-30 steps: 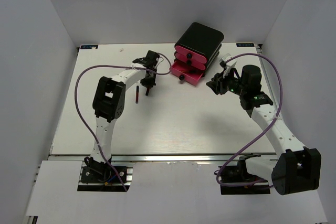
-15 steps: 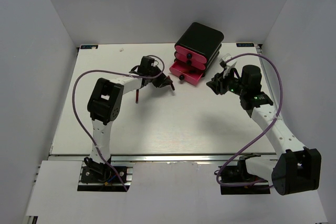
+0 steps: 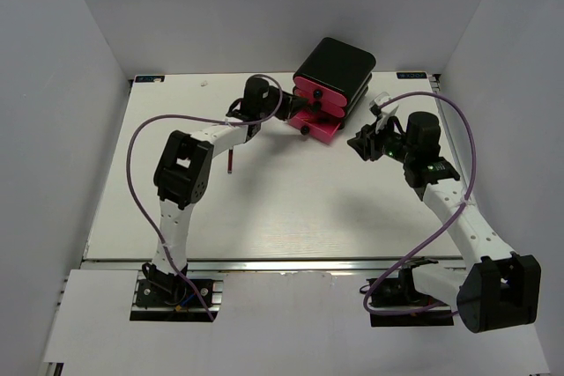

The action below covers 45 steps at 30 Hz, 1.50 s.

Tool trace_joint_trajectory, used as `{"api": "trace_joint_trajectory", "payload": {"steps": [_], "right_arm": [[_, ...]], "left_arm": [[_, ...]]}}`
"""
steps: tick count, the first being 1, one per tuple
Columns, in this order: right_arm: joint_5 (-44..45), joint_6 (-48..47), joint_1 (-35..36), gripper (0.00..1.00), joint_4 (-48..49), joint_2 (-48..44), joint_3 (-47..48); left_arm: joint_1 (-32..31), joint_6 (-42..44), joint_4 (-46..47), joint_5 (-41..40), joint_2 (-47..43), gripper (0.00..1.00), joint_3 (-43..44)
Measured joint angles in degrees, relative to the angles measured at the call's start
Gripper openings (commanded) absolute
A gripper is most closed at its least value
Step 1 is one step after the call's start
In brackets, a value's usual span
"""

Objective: Organize the makeup

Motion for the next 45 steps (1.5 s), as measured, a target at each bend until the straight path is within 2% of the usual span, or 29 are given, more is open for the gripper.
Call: {"api": "trace_joint_trajectory", "payload": {"steps": [1, 2, 4, 7, 17, 18, 20, 21, 23, 25, 26, 27, 28, 29, 30, 32, 36, 39, 42, 45], "right_arm": [[0.0, 0.0, 0.0, 0.43, 0.1, 0.0, 0.0], [0.0, 0.0, 0.0, 0.43, 0.0, 0.0, 0.0], [0.0, 0.0, 0.0, 0.43, 0.1, 0.0, 0.0], [0.0, 0.0, 0.0, 0.43, 0.0, -0.1, 0.0], [0.0, 0.0, -0.4, 0.43, 0.1, -0.7, -0.8], [0.0, 0.0, -0.4, 0.43, 0.1, -0.7, -0.8], [0.0, 0.0, -0.4, 0.43, 0.1, -0.7, -0.8], [0.0, 0.0, -0.4, 0.43, 0.1, -0.7, -0.8], [0.0, -0.2, -0.4, 0.44, 0.1, -0.7, -0.8], [0.0, -0.8, -0.4, 0.47, 0.0, -0.7, -0.8], [-0.2, -1.2, -0.4, 0.57, -0.1, -0.8, -0.8], [-0.4, -1.4, -0.4, 0.66, -0.3, -0.8, -0.8], [-1.0, -2.1, -0.4, 0.79, -0.5, -0.9, -0.8], [-1.8, -3.0, -0.4, 0.85, -0.9, -0.9, -0.8], [-3.5, -4.8, -0.4, 0.89, -1.4, -0.9, -0.8], [-6.7, -8.1, -0.4, 0.89, -3.3, -1.0, -0.8], [-12.1, -11.7, -0.4, 0.89, -5.6, -1.0, -0.8], [-14.0, -12.2, -0.4, 0.89, -6.6, 0.0, -0.7], [-14.6, -12.3, -0.4, 0.89, -7.6, 2.1, -0.6], [-14.6, -12.5, -0.4, 0.89, -8.7, 3.0, -0.6]], "left_arm": [[-0.4, -0.7, -0.1, -0.5, 0.7, 0.07, 1.5], [-0.7, -1.2, -0.3, -1.0, 1.3, 0.21, 2.6], [-1.6, -2.1, -1.4, -2.2, 2.9, 0.33, 5.2], [-2.3, -2.6, -3.5, -3.1, 5.2, 0.37, 7.7], [-2.9, -2.9, -7.7, -3.4, 6.4, 0.42, 8.1], [-2.9, -2.9, -7.6, -3.4, 6.4, 0.41, 8.1], [-2.8, -2.6, -7.4, -3.5, 6.4, 0.1, 8.1], [-2.6, -2.3, -7.3, -3.7, 6.3, 0.0, 8.1], [-2.1, 0.3, -8.2, -4.4, 5.8, 0.0, 8.1], [-1.4, 6.0, -13.2, -6.1, 4.1, 0.0, 8.1], [-0.9, 9.7, -16.9, -7.5, 3.1, 0.03, 8.4], [-0.3, 14.1, -21.6, -9.5, 2.0, 0.13, 9.2], [0.4, 18.0, -25.1, -11.1, 1.0, 0.26, 9.8], [1.5, 23.3, -29.8, -13.2, -0.5, 0.52, 10.4], [2.6, 28.4, -34.0, -15.1, -2.2, 0.62, 10.5], [4.8, 37.4, -42.2, -19.0, -5.6, 0.69, 10.4], [7.9, 52.5, -52.7, -27.7, -10.3, 0.71, 6.7], [7.7, 61.0, -57.1, -32.1, -10.6, 0.7, 2.8], [6.9, 66.7, -59.5, -33.9, -9.3, 0.67, -0.3], [6.5, 70.4, -60.4, -34.2, -7.4, 0.57, -1.3]]}}
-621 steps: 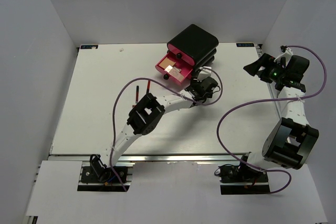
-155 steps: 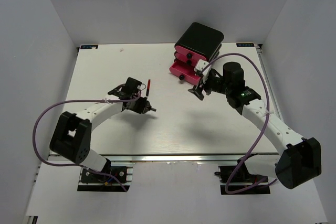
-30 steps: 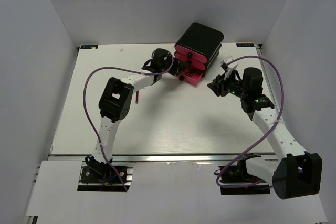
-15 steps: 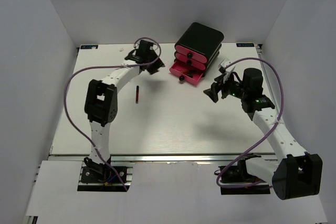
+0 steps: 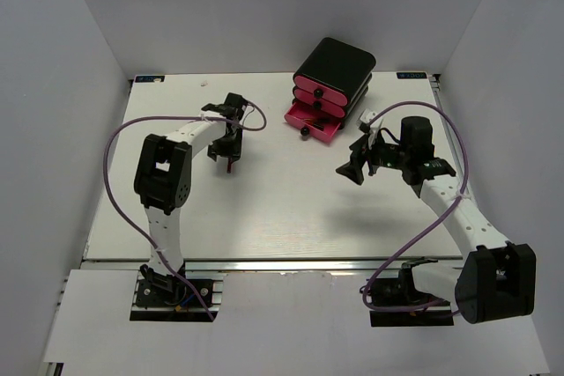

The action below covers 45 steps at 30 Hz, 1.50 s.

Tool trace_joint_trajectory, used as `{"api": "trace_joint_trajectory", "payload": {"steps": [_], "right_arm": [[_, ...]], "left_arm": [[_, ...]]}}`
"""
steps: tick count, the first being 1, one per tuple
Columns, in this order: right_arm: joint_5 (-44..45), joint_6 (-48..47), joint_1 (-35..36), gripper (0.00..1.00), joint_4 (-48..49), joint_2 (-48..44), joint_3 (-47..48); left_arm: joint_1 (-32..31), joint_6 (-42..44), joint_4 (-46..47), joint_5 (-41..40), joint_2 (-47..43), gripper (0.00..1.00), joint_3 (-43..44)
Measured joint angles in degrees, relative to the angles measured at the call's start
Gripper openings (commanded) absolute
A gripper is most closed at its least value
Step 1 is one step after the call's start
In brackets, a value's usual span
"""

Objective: Organize the makeup

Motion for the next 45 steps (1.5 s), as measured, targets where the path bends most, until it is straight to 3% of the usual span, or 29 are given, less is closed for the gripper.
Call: {"api": "trace_joint_trajectory", "payload": {"steps": [2, 11, 16, 19, 24, 28, 32, 38, 45], "right_arm": [[0.0, -0.2, 0.0, 0.89, -0.4, 0.0, 0.0], [0.0, -0.6, 0.0, 0.89, -1.1, -0.2, 0.0], [0.0, -0.7, 0.0, 0.89, -1.1, -0.2, 0.0], [0.0, -0.7, 0.0, 0.89, -1.1, -0.2, 0.0], [0.5, 0.3, 0.0, 0.87, -0.7, -0.2, 0.0], [1.6, 1.9, 0.0, 0.86, -0.2, -0.1, 0.0], [3.2, 2.8, 0.0, 0.86, 0.7, -0.1, 0.0], [4.7, 4.0, 0.0, 0.85, 1.7, -0.1, 0.0], [5.7, 4.5, 0.0, 0.86, 2.4, -0.2, 0.0]], "left_arm": [[-0.1, 1.6, 0.2, 0.0, 0.9, 0.46, 0.0], [0.0, 4.3, 2.7, 0.9, 3.0, 0.26, 0.1], [0.4, 3.9, 4.1, 2.3, 2.8, 0.02, -0.4], [0.9, 1.8, 6.0, 5.6, 2.1, 0.0, -1.1], [1.9, -11.5, 17.9, 20.7, 0.5, 0.0, -5.5], [1.3, -33.5, 41.6, 33.4, -1.9, 0.0, -18.5], [0.0, -52.1, 61.5, 38.4, -0.7, 0.0, -25.2], [-3.1, -69.1, 81.2, 40.6, 3.6, 0.0, -18.4], [-6.9, -76.3, 87.8, 40.0, 8.7, 0.0, -7.3]]}}
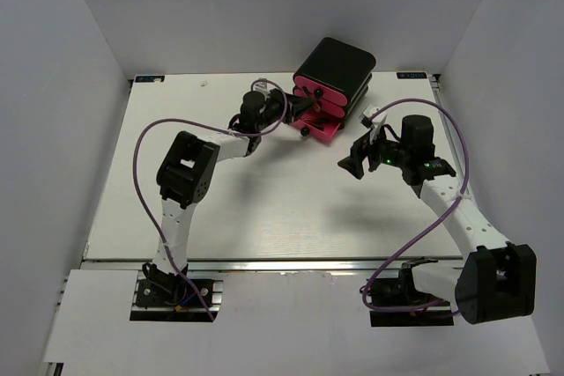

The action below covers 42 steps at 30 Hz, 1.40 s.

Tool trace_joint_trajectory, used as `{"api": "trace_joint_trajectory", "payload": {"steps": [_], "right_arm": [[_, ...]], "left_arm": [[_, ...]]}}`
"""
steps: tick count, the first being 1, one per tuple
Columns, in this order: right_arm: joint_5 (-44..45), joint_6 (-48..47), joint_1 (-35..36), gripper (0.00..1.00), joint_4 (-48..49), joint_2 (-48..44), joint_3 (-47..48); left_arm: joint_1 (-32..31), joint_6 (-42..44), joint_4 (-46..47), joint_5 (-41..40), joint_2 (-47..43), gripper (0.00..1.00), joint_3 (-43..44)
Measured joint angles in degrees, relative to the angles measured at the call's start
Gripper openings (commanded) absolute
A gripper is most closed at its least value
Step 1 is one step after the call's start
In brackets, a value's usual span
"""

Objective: Organize the makeup

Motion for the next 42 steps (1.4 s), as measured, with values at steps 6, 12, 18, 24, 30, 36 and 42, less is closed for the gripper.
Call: {"api": "trace_joint_trajectory", "payload": {"steps": [6, 12, 18, 24, 30, 36, 42], "right_arm": [[0.5, 0.5, 0.0, 0.86, 0.0, -0.1, 0.0], [1.2, 0.7, -0.3, 0.86, 0.1, -0.4, 0.0], [1.2, 0.8, -0.3, 0.87, 0.5, -0.5, -0.1], [1.3, 0.7, -0.3, 0.89, 0.5, -0.5, -0.1], [0.9, -0.1, -0.3, 0.89, 0.4, -0.5, -0.1], [0.2, -3.6, -0.4, 0.89, 0.9, -0.5, 0.0], [3.4, -6.6, -0.3, 0.85, 11.8, 0.9, 0.8]], "left_arm": [[-2.0, -1.8, -2.6, -3.2, 3.0, 0.0, 1.4], [-2.1, -1.6, -7.3, -7.6, 3.0, 0.0, -0.9], [-1.9, -1.6, -10.1, -8.6, 3.0, 0.3, -0.3], [-1.9, -1.0, -12.2, -8.7, 3.6, 0.52, 2.7], [-1.9, 0.1, -13.9, -8.5, 4.2, 0.55, 5.8], [-1.7, 4.1, -16.0, -7.9, 3.6, 0.0, 5.6], [-1.0, 13.9, -25.2, -9.5, -5.4, 0.0, -2.2]]}}
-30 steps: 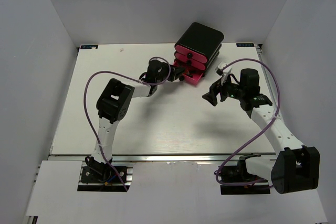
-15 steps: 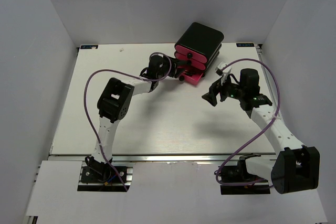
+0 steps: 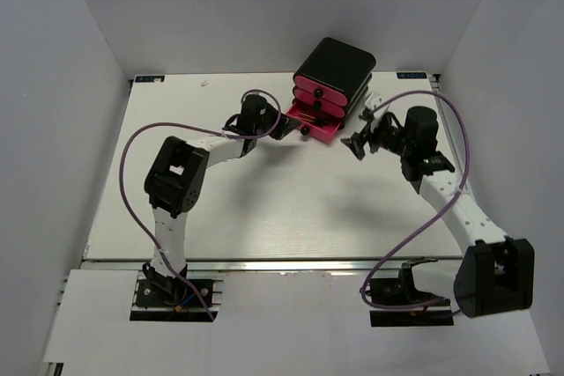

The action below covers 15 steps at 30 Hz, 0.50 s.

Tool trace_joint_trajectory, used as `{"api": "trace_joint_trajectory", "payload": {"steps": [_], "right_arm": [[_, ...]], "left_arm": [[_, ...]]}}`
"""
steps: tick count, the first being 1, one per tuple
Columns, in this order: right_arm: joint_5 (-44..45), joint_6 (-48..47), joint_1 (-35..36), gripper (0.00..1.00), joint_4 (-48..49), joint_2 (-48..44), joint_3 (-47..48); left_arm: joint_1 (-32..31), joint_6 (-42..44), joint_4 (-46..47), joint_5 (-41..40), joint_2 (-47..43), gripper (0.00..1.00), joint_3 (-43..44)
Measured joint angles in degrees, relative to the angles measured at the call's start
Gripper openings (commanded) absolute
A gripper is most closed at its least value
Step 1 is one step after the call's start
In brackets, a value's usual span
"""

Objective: Organize the makeup

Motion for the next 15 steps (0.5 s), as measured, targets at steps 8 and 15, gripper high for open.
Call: {"api": "trace_joint_trajectory", "payload": {"steps": [8, 15], "right_arm": [[12.4, 0.7, 2.5, 0.89, 10.5, 17.4, 14.9], [15.0, -1.2, 2.9, 0.87, 8.7, 29.4, 25.2]], "left_arm": [[0.6, 2.8, -4.6, -1.5, -4.1, 0.04, -5.9], [0.6, 4.3, -10.2, -1.2, 6.3, 0.09, 3.6]]}}
